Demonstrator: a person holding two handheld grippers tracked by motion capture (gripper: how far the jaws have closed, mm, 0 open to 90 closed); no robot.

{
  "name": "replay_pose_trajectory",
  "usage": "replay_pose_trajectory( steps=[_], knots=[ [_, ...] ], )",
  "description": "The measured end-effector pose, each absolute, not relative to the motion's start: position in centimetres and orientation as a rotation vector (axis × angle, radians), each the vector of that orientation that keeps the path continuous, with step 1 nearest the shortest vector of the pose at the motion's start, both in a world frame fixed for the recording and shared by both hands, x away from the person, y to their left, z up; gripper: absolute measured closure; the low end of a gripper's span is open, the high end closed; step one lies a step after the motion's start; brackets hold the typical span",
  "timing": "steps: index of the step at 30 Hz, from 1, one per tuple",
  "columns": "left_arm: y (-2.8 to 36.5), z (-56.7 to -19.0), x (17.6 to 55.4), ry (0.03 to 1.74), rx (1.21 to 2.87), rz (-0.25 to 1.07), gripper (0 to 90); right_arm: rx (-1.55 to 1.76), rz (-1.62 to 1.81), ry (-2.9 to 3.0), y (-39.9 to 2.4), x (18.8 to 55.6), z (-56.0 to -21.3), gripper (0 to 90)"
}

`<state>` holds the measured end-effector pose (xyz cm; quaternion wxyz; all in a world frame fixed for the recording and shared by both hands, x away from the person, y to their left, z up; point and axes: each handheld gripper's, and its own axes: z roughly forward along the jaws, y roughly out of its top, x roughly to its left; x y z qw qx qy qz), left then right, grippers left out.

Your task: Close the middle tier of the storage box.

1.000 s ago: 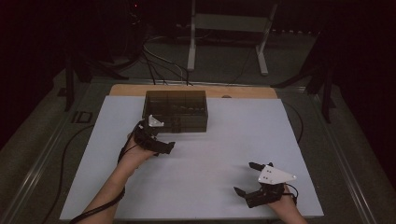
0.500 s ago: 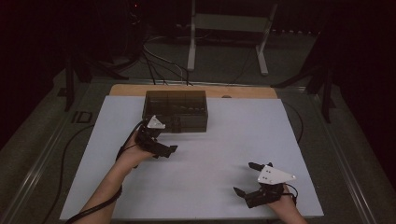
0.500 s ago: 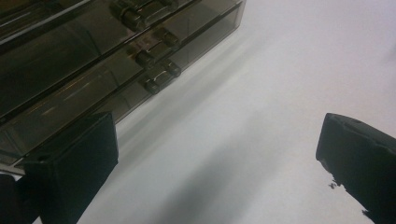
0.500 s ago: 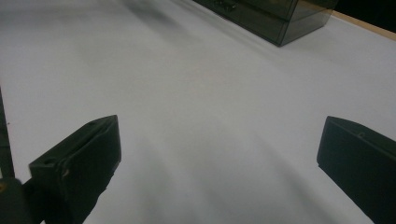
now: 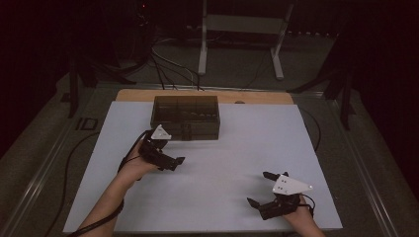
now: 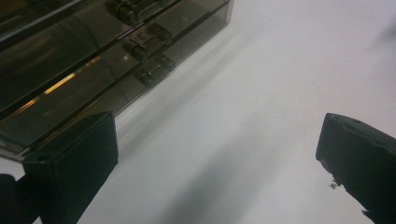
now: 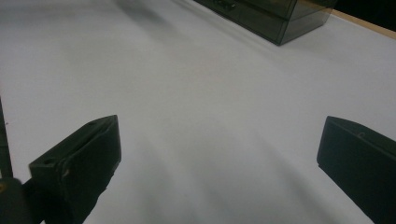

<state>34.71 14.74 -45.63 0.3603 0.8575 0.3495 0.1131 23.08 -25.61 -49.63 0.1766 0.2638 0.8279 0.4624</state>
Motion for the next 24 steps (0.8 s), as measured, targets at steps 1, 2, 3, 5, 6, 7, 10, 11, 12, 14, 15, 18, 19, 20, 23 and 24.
replay_pose_trajectory(
  steps=[1,2,3,5,6,7,10,11,12,14,15,18,19,20,23,24],
  knots=[
    [14.8,-45.6,34.5,0.896,2.205,0.294,0.0,0.746,1.309,2.345,-25.6,23.1,-49.6,0.3],
    [14.9,-45.6,34.4,0.895,2.205,0.295,0.0,0.746,1.307,2.346,-25.6,23.1,-49.6,0.3],
    [15.0,-45.6,34.3,0.891,2.207,0.287,0.0,0.746,1.308,2.346,-25.6,23.1,-49.6,0.3],
    [15.0,-45.6,34.0,0.887,2.208,0.297,0.0,0.746,1.309,2.345,-25.6,23.1,-49.6,0.3],
    [15.1,-45.6,33.8,0.883,2.206,0.292,0.0,0.746,1.309,2.345,-25.6,23.1,-49.6,0.4],
    [15.1,-45.7,33.6,0.88,2.209,0.29,0.0,0.747,1.309,2.345,-25.6,23.1,-49.6,0.4],
    [15.3,-45.7,33.2,0.882,2.207,0.295,0.0,0.745,1.309,2.346,-25.6,23.1,-49.6,0.4],
    [15.5,-45.7,33.0,0.886,2.2,0.298,0.0,0.745,1.309,2.346,-25.6,23.1,-49.6,0.4],
    [15.6,-45.7,32.8,0.887,2.197,0.296,0.0,0.745,1.309,2.347,-25.6,23.1,-49.6,0.3],
    [15.9,-45.8,32.6,0.889,2.193,0.302,0.0,0.745,1.31,2.347,-25.6,23.1,-49.6,0.4],
    [16.1,-45.8,32.5,0.892,2.191,0.303,0.0,0.747,1.309,2.348,-25.6,23.1,-49.6,0.4],
    [16.5,-45.9,32.0,0.893,2.19,0.315,0.0,0.748,1.308,2.348,-25.6,23.1,-49.6,0.3],
    [16.6,-46.0,31.9,0.894,2.185,0.312,0.0,0.748,1.307,2.349,-25.6,23.1,-49.6,0.4],
    [16.8,-46.1,31.7,0.897,2.186,0.313,0.0,0.748,1.307,2.349,-25.6,23.1,-49.6,0.3],
    [17.2,-46.4,31.3,0.905,2.183,0.311,0.0,0.747,1.306,2.349,-25.6,23.1,-49.6,0.3],
    [17.3,-46.5,31.2,0.911,2.181,0.317,0.0,0.747,1.307,2.349,-25.6,23.1,-49.6,0.3]
  ],
)
